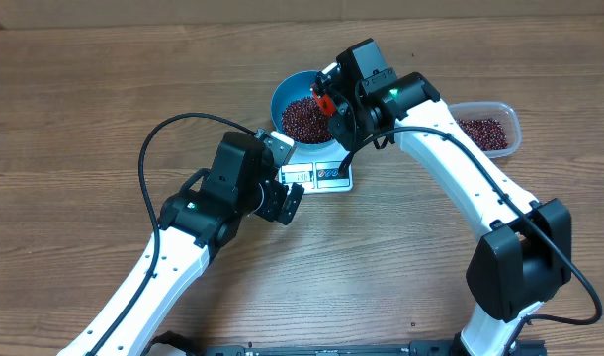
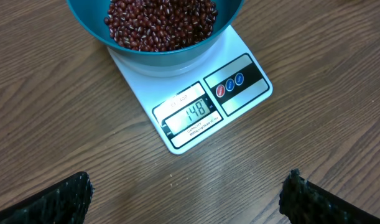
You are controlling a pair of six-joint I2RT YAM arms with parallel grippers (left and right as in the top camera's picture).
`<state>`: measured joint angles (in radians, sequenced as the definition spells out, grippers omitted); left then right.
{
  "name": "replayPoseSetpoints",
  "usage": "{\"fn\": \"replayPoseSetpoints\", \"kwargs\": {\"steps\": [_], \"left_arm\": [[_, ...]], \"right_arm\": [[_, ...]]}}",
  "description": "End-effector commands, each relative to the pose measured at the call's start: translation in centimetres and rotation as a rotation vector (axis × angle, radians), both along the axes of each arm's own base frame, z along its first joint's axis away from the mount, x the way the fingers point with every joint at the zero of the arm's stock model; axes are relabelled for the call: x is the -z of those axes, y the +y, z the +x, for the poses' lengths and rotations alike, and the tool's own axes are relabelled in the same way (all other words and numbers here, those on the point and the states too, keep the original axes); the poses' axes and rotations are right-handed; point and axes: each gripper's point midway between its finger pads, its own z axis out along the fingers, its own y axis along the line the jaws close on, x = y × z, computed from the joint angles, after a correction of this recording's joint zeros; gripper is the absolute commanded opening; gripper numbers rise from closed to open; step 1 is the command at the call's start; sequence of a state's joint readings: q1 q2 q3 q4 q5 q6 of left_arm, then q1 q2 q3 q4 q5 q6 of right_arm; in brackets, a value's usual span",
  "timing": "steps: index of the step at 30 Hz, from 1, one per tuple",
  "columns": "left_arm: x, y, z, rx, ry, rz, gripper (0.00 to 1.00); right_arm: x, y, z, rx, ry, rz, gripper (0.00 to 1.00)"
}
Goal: Scoop item into bowl and weigh 150g on scale
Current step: 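Keep tilting the scoop over the bowl, adding beans a few at a time, then move the scoop back over the bean tub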
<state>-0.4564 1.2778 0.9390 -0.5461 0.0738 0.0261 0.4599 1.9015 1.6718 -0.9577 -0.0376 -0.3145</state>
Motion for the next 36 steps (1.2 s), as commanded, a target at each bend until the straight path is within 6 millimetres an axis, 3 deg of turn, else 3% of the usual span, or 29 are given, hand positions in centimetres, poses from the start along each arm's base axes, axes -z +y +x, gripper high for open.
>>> {"fn": "replayPoseSetpoints", "kwargs": {"steps": [1,36], "left_arm": [[0.3,0.2,0.1,-0.005,0.004,0.010,1.00],[0.3,0.2,0.1,-0.005,0.004,0.010,1.00]], "right_arm": [[-2.1,0.3,0.5,0.000,-0.047,0.032,0.04],[-2.5,-1.3,2.0,0.000,-0.138,-0.078,0.04]]}}
